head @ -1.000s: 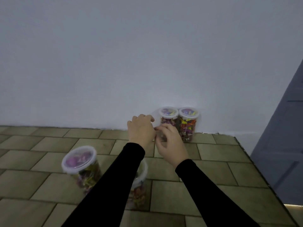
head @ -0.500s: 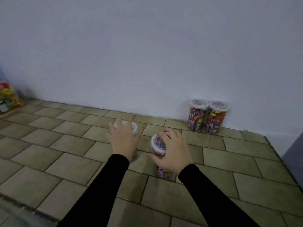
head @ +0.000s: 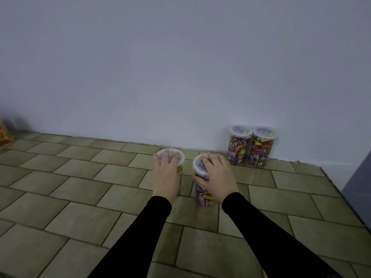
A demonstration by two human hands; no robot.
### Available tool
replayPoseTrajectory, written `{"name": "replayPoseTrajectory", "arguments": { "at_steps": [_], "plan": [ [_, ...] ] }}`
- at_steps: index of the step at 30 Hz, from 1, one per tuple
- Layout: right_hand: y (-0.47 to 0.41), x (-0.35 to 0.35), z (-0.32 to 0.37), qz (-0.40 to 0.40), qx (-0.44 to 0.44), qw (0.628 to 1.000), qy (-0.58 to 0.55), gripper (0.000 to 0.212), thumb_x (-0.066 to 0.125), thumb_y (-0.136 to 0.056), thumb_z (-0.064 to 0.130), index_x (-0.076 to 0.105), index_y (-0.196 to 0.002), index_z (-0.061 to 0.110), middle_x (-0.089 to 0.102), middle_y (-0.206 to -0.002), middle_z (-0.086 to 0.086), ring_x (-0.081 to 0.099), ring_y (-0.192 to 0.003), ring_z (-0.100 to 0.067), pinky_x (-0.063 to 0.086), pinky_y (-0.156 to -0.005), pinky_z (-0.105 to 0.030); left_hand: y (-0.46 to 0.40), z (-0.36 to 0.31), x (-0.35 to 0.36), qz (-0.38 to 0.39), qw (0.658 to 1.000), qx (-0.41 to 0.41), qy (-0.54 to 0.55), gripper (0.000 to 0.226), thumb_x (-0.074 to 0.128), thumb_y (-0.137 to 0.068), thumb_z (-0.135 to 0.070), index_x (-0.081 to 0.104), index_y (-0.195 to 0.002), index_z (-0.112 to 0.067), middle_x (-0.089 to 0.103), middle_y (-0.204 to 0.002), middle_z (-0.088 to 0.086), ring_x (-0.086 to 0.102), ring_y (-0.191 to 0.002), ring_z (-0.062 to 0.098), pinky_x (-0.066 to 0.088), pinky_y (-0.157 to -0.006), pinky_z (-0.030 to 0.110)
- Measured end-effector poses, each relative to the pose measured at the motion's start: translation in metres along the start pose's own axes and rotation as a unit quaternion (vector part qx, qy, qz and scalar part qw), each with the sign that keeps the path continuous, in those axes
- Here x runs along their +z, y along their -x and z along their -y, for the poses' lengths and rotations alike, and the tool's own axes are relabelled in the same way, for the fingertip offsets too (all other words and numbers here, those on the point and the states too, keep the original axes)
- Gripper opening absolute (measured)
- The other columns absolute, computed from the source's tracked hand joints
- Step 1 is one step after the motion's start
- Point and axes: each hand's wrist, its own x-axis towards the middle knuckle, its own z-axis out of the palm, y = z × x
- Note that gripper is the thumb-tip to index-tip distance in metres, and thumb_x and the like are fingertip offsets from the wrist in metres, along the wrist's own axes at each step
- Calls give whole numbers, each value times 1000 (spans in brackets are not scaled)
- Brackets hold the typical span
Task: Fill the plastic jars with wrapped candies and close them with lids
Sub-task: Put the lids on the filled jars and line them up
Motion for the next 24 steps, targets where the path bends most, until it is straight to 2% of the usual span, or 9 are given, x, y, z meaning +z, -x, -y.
{"name": "replayPoseTrajectory", "arguments": {
  "at_steps": [3, 6, 10, 12, 14, 15, 18, 21, 24],
  "plan": [
    [-12, -2, -17, 23, -4, 1000, 12, 71, 73, -68, 50, 57, -124, 10, 56, -126, -11, 52, -113, -34, 46, -96, -45, -15, -5, 13, -8, 999, 28, 28, 53, 64, -87, -22, 46, -137, -20, 37, -148, 12, 24, -133, 40, 25, -113, 46],
    [-23, -4, -32, 65, -25, 997, 27, 79, 67, -69, 40, 41, -138, 12, 37, -144, -8, 33, -130, -31, 33, -107, -45, -37, -13, 25, -7, 998, 45, 41, 53, 64, -88, -22, 46, -138, -19, 35, -149, 13, 22, -136, 42, 19, -115, 47],
    [-46, 4, -48, 85, -1, 996, 34, 82, 63, -79, 38, 24, -148, 14, 21, -154, -5, 16, -141, -30, 18, -116, -44, -70, -23, 42, 9, 998, 62, 19, 57, 62, -90, -27, 40, -143, -20, 31, -152, 14, 21, -140, 41, 7, -118, 46],
    [-64, 11, -58, 89, 14, 995, 37, 82, 61, -83, 41, 21, -149, 14, 17, -156, -5, 12, -144, -28, 14, -118, -43, -87, -30, 49, 2, 996, 88, 16, 59, 73, -81, -22, 51, -135, -13, 44, -143, 20, 36, -134, 42, 20, -115, 52],
    [-81, 17, -68, 90, 19, 995, 43, 81, 60, -86, 43, 19, -149, 14, 17, -157, -6, 12, -144, -27, 13, -118, -42, -103, -35, 61, -14, 993, 119, 20, 63, 88, -61, -14, 64, -119, -6, 60, -123, 24, 55, -117, 44, 38, -102, 60],
    [-88, 19, -71, 90, 18, 995, 50, 80, 59, -87, 44, 19, -149, 14, 17, -157, -7, 14, -143, -28, 13, -118, -42, -110, -35, 68, -14, 992, 123, 23, 64, 90, -56, -13, 66, -116, -5, 62, -119, 24, 57, -113, 45, 40, -98, 62],
    [-113, 30, -82, 78, 28, 995, 62, 81, 59, -86, 48, 21, -148, 13, 20, -156, -10, 18, -142, -30, 12, -118, -41, -137, -36, 84, -8, 993, 111, 47, 61, 79, -74, -17, 56, -130, -9, 51, -135, 23, 42, -128, 47, 26, -113, 57],
    [-135, 40, -92, 63, 29, 996, 54, 78, 59, -85, 51, 29, -145, 12, 29, -152, -10, 25, -138, -30, 16, -117, -41, -161, -36, 98, -1, 994, 91, 62, 58, 64, -88, -19, 42, -142, -17, 33, -150, 17, 20, -141, 43, 9, -118, 47],
    [-150, 45, -100, 45, 20, 998, 45, 72, 57, -85, 54, 37, -141, 13, 39, -145, -7, 31, -135, -28, 20, -116, -39, -179, -38, 106, -3, 994, 81, 72, 57, 60, -91, -19, 39, -144, -20, 29, -153, 13, 14, -143, 41, 9, -118, 44]
  ]
}}
